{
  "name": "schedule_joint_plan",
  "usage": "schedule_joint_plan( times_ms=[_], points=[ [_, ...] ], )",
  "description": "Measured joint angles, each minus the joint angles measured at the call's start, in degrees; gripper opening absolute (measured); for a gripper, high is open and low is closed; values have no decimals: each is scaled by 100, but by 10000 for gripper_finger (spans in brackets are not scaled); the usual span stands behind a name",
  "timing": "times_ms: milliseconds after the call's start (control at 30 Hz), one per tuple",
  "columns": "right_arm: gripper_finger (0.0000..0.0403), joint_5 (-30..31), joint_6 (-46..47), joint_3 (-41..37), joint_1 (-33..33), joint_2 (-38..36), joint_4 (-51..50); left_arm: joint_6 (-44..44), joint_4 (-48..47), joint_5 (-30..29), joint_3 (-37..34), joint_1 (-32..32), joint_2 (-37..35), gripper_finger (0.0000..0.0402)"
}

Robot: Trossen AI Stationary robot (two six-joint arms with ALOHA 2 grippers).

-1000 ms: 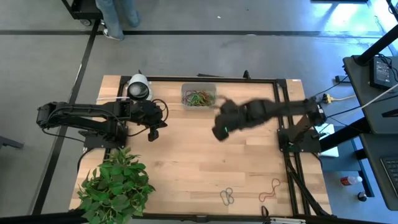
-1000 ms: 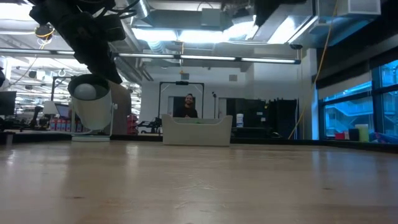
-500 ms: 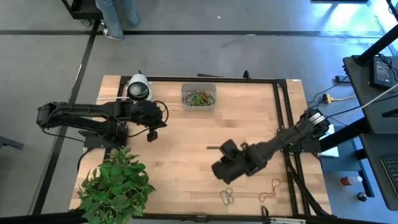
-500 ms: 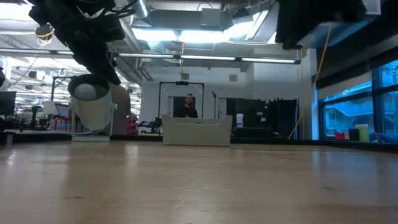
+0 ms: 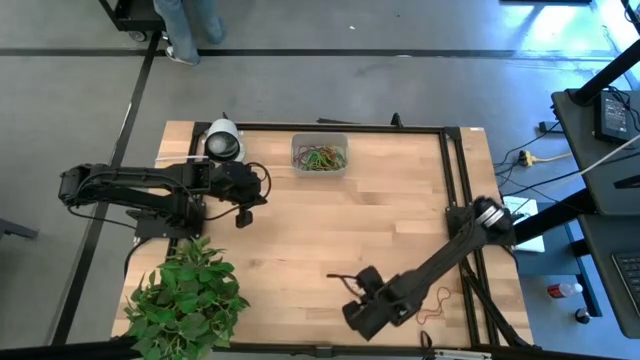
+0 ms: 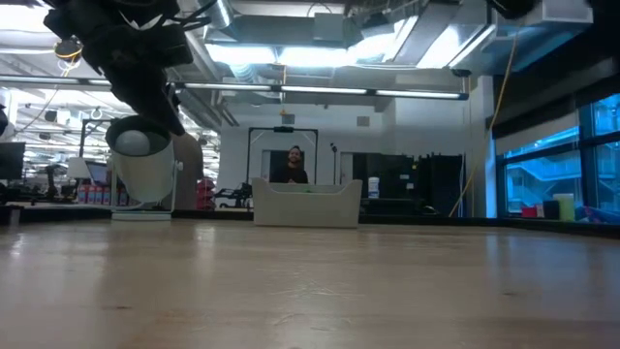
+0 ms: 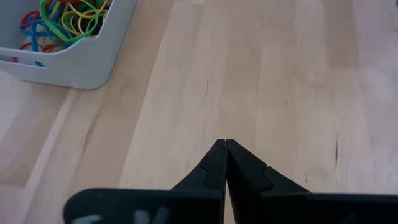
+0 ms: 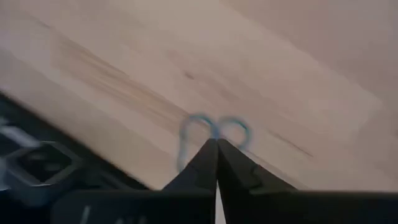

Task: Pick and place rubber bands into bin
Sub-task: Put the blue rubber band into the white bin

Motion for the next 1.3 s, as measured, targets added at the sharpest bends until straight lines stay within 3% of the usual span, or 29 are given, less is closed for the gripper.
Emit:
schedule_joint_plan(
  times_ms=[133, 333, 700, 867, 1000, 1100, 1233, 1300],
  points=[
    [11, -146, 220, 354, 110, 424, -396, 87, -28, -19, 0, 0, -1, 1],
    [28, -210, 464, 378, 167, 768, -126, 235, -47, -19, 0, 1, -1, 1],
    [189, -263, 793, 377, 172, 1228, 20, 236, -63, -19, 0, 0, -1, 1],
    [230, -409, 765, 408, 165, 1393, 245, 236, -63, -19, 0, 1, -1, 1],
    [202, -476, 654, 403, 165, 1444, 196, 224, -63, -19, 0, 1, -1, 1],
    [141, -533, 642, 400, 136, 1453, 60, 207, -63, -19, 0, 2, -1, 1],
    [29, -775, 446, 388, 17, 1412, -17, 201, -63, -19, 0, 2, -1, 1],
    [13, -771, 193, 376, -59, 1304, -39, 199, -63, -17, 0, 0, -1, 1]
  ],
)
